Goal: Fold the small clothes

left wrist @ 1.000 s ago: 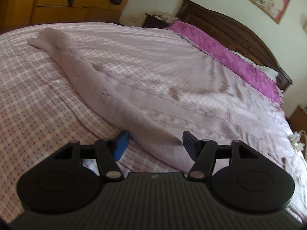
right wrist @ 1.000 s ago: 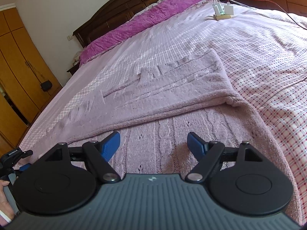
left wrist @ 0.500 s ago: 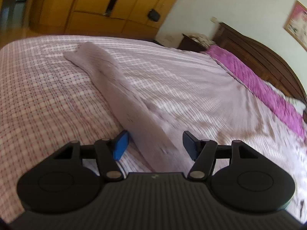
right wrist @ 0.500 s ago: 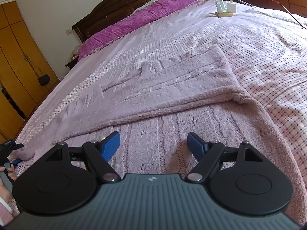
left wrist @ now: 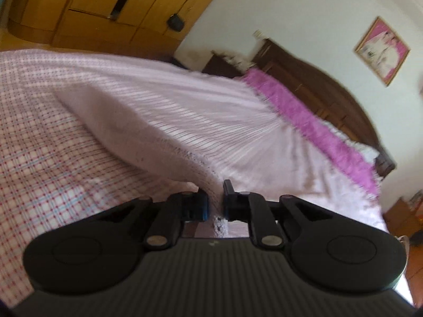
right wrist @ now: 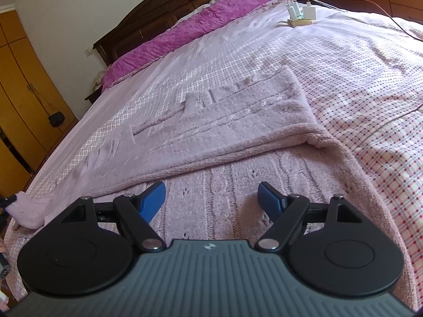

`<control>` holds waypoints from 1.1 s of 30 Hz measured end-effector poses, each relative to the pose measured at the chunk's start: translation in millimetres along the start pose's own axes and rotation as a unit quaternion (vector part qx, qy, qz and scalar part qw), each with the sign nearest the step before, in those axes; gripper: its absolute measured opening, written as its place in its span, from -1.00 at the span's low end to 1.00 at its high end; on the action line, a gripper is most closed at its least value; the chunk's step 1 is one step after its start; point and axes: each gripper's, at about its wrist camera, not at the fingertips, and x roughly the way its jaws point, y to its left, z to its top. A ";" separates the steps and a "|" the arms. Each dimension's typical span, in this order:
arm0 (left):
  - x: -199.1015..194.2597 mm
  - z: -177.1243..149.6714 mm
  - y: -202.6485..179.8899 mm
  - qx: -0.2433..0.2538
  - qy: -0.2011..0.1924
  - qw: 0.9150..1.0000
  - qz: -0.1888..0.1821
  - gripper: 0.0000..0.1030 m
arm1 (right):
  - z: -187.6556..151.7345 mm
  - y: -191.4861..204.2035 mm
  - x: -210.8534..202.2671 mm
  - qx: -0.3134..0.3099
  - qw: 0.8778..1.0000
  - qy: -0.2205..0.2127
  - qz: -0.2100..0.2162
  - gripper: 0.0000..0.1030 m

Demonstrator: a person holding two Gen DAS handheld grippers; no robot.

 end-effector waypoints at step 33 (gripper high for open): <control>-11.4 -142.5 -244.2 0.189 0.063 0.970 -0.138 -0.76 | -3.7 -50.3 -23.6 0.053 0.998 -0.034 0.021 0.60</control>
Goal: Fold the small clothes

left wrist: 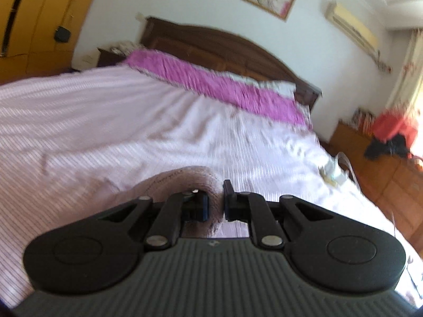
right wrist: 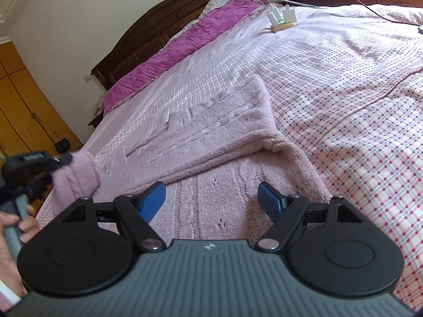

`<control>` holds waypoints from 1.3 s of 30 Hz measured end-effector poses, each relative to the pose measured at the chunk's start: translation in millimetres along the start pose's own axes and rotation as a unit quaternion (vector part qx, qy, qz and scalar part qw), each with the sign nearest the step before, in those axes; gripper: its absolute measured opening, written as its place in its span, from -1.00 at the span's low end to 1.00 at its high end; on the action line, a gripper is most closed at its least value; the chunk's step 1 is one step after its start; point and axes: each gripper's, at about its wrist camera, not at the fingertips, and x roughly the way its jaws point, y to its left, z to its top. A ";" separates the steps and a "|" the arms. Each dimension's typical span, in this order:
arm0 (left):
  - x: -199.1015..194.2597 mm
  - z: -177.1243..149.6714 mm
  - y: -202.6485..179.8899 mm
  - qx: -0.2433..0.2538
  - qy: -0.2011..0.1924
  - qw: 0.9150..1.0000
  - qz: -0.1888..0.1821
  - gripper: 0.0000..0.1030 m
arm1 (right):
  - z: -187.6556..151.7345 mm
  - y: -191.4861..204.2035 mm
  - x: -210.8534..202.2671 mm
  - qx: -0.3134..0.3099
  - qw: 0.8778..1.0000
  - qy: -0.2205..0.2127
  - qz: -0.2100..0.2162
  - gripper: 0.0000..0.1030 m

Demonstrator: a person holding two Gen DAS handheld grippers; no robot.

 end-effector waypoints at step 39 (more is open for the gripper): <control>-63.0 -55.9 36.5 0.066 0.121 0.990 0.028 -0.01 | 18.3 31.5 25.5 0.021 0.997 0.043 0.063 0.60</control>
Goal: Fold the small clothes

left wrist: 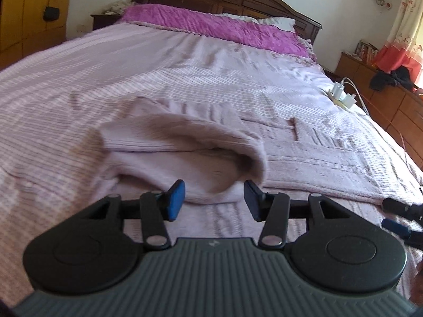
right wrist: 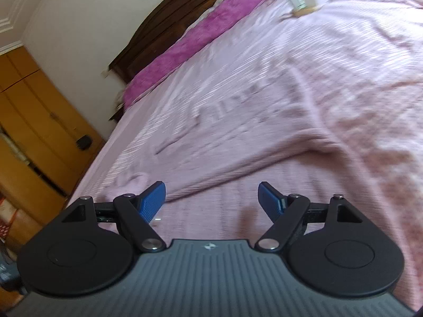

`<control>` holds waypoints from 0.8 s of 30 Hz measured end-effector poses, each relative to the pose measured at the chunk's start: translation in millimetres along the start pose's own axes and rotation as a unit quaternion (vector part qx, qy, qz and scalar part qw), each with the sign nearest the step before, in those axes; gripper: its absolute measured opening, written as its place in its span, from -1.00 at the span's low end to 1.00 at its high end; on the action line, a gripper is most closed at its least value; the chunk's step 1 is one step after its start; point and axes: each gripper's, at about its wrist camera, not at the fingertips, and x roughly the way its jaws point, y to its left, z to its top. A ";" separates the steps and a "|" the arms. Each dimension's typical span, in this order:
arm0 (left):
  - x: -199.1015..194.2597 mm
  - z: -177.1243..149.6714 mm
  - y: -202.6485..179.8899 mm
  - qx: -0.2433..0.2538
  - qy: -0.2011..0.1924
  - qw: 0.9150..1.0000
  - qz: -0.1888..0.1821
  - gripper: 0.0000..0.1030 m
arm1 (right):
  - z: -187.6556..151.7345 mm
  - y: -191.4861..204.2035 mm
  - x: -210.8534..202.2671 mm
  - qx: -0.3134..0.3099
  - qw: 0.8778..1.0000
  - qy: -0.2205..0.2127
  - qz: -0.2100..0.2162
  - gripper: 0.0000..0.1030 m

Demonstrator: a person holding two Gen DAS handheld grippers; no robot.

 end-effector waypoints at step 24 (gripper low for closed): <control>12.0 -3.4 55.5 -0.056 -0.005 0.998 0.015 -0.01 | 27.2 131.3 179.4 -0.053 0.977 0.198 0.062 -0.56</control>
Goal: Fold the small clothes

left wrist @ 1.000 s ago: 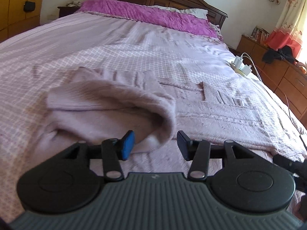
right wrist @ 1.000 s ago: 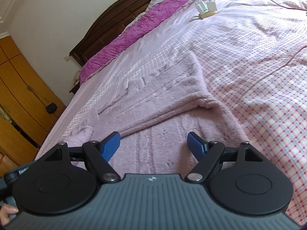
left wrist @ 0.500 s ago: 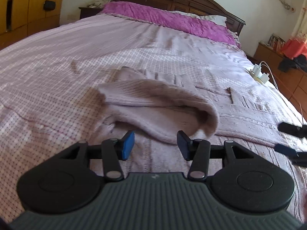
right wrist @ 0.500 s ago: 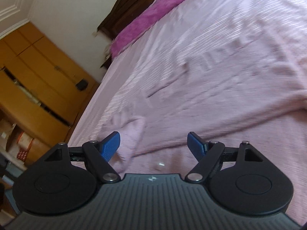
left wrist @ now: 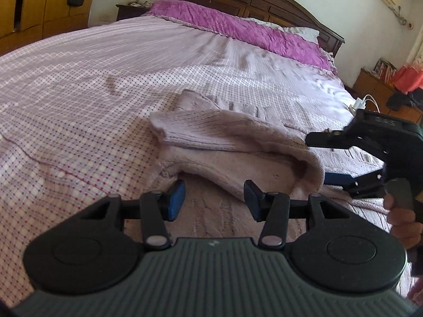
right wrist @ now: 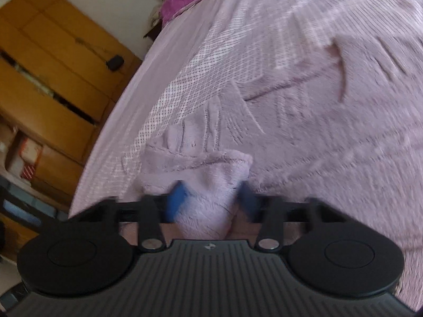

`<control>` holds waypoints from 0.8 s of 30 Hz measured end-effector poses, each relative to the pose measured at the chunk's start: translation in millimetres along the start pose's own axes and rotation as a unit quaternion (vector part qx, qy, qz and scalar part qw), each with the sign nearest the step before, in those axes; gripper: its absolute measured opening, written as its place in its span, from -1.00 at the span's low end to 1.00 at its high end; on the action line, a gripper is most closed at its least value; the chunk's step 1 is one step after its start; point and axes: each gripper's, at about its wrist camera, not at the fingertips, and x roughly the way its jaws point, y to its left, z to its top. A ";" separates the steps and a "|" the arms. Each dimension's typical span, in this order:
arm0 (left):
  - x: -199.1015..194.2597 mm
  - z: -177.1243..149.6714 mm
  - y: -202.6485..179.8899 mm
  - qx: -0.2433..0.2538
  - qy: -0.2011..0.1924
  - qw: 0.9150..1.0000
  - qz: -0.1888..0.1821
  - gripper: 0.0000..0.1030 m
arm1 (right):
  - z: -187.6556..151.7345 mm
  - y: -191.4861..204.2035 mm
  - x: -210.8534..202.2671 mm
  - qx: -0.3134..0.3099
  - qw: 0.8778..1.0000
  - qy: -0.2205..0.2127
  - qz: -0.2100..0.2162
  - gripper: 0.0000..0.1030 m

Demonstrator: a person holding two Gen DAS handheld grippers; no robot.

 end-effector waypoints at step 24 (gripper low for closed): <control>-4.0 -2.7 2.6 -0.002 0.007 1.000 -0.005 -0.01 | -15.0 18.9 -23.1 -0.153 0.977 -0.113 -0.091 0.09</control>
